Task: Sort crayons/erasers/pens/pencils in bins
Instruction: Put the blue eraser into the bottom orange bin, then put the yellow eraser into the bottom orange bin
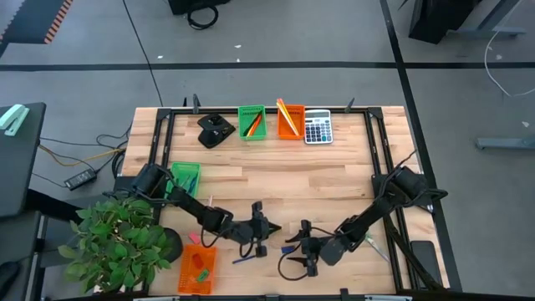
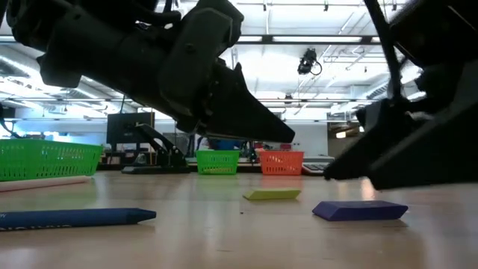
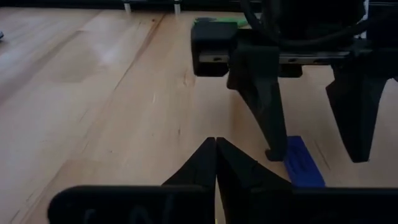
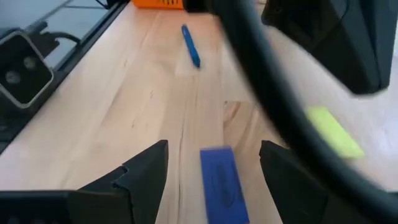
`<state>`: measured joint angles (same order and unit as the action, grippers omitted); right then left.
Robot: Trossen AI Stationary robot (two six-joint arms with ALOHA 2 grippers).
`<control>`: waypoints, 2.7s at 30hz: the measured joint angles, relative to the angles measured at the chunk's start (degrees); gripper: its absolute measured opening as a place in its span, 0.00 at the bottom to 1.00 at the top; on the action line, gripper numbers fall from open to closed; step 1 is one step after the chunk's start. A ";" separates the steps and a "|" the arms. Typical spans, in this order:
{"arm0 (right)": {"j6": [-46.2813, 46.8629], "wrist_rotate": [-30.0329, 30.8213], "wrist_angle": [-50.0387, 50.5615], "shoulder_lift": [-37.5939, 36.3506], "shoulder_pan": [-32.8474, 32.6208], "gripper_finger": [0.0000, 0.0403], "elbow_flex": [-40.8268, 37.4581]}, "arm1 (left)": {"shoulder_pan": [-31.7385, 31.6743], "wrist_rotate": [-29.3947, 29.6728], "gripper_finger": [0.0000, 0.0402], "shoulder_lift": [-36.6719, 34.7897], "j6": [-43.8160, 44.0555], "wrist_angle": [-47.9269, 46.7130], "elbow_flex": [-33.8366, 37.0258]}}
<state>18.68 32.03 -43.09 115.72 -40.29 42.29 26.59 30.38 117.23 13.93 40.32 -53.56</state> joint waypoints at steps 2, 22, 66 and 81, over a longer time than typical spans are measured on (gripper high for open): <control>0.16 0.02 2.87 -0.51 0.41 0.64 1.29 | 0.04 -0.01 0.05 0.00 -0.02 -0.10 0.00; 6.86 0.10 10.58 -0.43 -0.42 0.59 1.93 | -0.75 0.02 0.06 0.00 -0.20 -1.25 0.00; 4.60 3.48 27.19 -15.01 -5.03 0.10 2.13 | -0.07 -0.75 0.08 0.04 -4.74 -8.07 0.00; 5.77 0.94 29.81 -13.02 -1.66 0.35 2.09 | 0.20 -7.27 0.47 0.04 -4.04 -7.39 -0.50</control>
<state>24.45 32.97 -13.29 102.69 -41.95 44.38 26.79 23.11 117.27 9.89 32.93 -54.06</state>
